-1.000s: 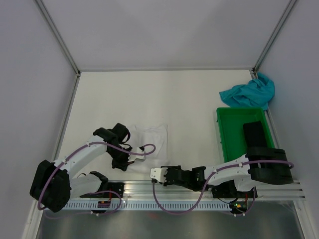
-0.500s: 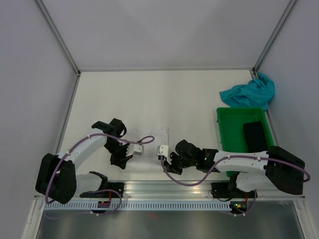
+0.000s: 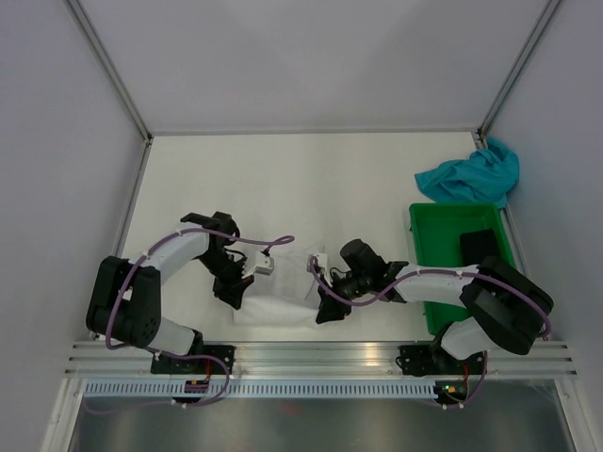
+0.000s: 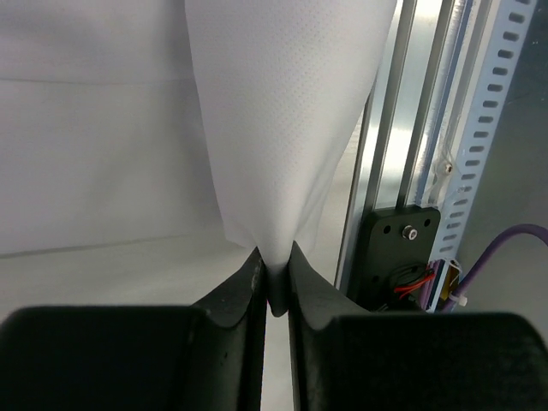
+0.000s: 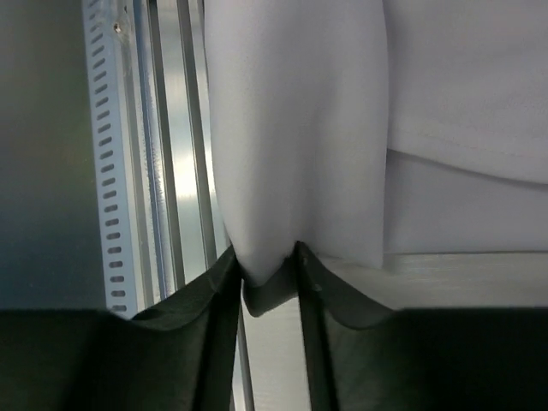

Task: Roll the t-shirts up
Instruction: Roll the tshirt

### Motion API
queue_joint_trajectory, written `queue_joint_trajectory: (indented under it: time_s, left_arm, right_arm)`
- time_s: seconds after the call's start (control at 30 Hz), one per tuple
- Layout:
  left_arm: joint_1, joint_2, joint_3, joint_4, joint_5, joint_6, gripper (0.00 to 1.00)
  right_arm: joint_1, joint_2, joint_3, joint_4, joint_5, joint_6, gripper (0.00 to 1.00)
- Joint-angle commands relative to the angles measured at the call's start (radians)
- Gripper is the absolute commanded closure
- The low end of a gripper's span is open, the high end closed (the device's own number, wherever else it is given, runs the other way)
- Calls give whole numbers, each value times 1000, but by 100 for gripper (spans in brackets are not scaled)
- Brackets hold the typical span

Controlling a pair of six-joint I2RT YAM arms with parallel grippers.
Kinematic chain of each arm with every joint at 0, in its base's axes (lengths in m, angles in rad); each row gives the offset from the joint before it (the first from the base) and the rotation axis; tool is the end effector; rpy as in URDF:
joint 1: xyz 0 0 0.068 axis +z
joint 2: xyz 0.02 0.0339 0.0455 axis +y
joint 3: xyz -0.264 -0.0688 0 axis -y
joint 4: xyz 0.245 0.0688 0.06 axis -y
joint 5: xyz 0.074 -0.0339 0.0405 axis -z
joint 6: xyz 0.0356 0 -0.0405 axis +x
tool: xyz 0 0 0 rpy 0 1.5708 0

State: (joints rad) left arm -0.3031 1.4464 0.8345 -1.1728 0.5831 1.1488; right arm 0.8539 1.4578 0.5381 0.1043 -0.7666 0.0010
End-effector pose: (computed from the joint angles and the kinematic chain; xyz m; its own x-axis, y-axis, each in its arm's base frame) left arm 0.1853 -0.0785 0.1825 -0.2565 0.8781 -0.4039 0.9072 0.0745 -0.4140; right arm 0.1488 0.2083 0.1448 -0.4792 -0.5487 -0.6851 -0.8550 0.1153 0.5057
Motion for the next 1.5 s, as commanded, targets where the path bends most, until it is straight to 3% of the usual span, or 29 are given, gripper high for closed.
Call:
queue_joint_trajectory:
  time_s: [0.0, 0.03, 0.1, 0.13, 0.37, 0.57, 0.77, 0.83, 0.93, 0.97, 1.0, 1.03, 1.1, 1.17, 1.27, 1.43, 1.47]
  left_arm:
    - [7, 55, 43, 45, 29, -24, 84]
    - [7, 86, 57, 48, 24, -35, 86]
    - [12, 111, 69, 79, 9, -72, 91]
    - [12, 117, 72, 85, 4, -81, 92]
    - [19, 149, 74, 107, -5, -124, 95]
    - [30, 152, 60, 119, 1, -138, 95]
    - [35, 146, 58, 119, 9, -147, 94]
    - [35, 138, 52, 121, 11, -150, 94]
    - [36, 123, 37, 121, 11, -158, 93]
    - [35, 109, 32, 121, 15, -159, 91]
    - [35, 100, 22, 119, 17, -161, 90]
    - [36, 91, 18, 121, 23, -162, 88]
    - [42, 60, 11, 121, 47, -170, 71]
    - [54, 22, 12, 116, 90, -185, 55]
    - [58, -24, 0, 108, 147, -176, 45]
    - [56, -23, -32, 147, 172, -240, 46]
    - [55, -8, -41, 165, 153, -247, 53]
  right_arm:
    - [-28, 21, 37, 11, -39, -4, 59]
    - [-39, 26, 37, 11, -14, 31, 55]
    - [-78, 18, 17, 38, 6, 68, 35]
    - [-90, 12, 8, 85, 13, 89, 33]
    - [-108, -105, -62, 209, 62, 203, 23]
    - [-13, -197, -128, 222, 220, 166, 22]
    - [76, -133, -185, 350, 418, 249, 21]
    - [82, -122, -197, 398, 441, 275, 24]
    - [80, -108, -216, 486, 395, 307, 54]
    - [80, -108, -222, 508, 373, 332, 72]
    - [80, -108, -237, 544, 357, 343, 83]
    - [80, -109, -243, 558, 345, 352, 83]
    - [80, -112, -256, 574, 322, 379, 96]
    - [80, -114, -256, 572, 314, 395, 98]
    - [79, -114, -247, 575, 300, 427, 98]
    - [79, -91, -202, 532, 256, 439, 100]
    - [79, -85, -179, 514, 250, 438, 100]
